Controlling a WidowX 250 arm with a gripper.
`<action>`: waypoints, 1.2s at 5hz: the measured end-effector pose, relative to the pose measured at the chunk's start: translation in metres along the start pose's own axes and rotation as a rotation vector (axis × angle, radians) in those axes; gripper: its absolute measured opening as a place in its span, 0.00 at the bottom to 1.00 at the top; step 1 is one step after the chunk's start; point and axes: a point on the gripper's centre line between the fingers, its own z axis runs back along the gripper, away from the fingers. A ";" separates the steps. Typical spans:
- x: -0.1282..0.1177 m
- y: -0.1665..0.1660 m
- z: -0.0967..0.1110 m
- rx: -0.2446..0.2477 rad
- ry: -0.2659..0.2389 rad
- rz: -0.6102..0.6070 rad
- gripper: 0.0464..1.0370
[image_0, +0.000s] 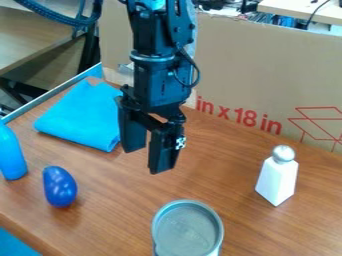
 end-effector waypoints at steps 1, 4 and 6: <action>0.000 0.001 -0.005 -0.004 0.020 0.012 0.96; 0.083 -0.056 -0.011 0.021 -0.074 -0.012 0.96; 0.120 -0.063 -0.018 0.076 -0.109 0.021 0.96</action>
